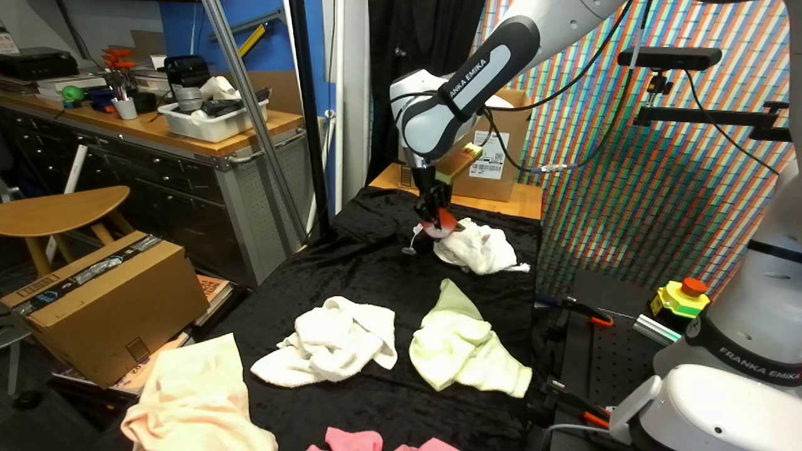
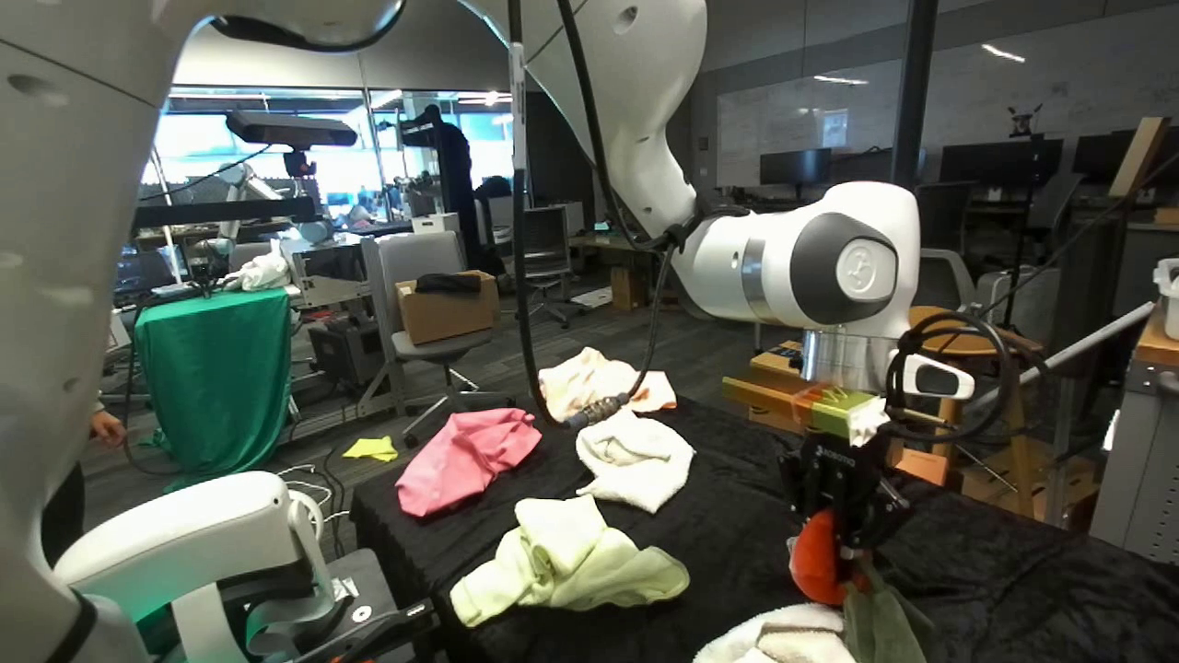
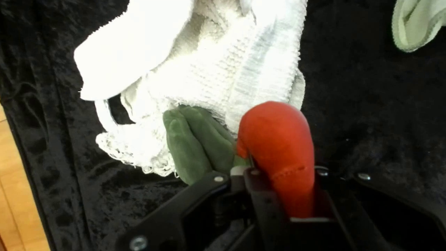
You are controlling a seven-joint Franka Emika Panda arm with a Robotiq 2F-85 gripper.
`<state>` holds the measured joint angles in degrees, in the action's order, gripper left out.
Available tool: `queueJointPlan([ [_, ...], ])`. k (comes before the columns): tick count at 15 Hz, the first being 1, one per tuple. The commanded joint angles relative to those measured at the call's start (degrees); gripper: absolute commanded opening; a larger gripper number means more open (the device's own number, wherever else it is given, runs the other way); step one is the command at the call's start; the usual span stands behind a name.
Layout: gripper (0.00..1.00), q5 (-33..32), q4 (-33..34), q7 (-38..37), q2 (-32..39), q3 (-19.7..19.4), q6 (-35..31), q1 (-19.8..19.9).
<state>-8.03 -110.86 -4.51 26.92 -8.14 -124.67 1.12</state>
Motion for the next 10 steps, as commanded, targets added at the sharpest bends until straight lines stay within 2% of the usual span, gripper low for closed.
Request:
queueJointPlan([
  [1,0.12,-0.8,-0.1,-0.8,1.7,0.5,-4.2,0.7],
  [6,0.13,-0.9,0.7,-1.1,4.4,0.1,-5.2,0.7],
  [7,0.17,-0.9,0.6,-0.9,4.4,0.1,-5.2,0.8],
  [8,0.44,-0.7,0.6,-0.8,4.6,0.2,-5.2,0.9],
  [9,0.44,-0.6,0.5,-0.6,4.4,0.2,-5.1,1.0],
  [10,0.51,-0.7,0.5,-0.7,4.3,0.2,-5.1,1.0],
])
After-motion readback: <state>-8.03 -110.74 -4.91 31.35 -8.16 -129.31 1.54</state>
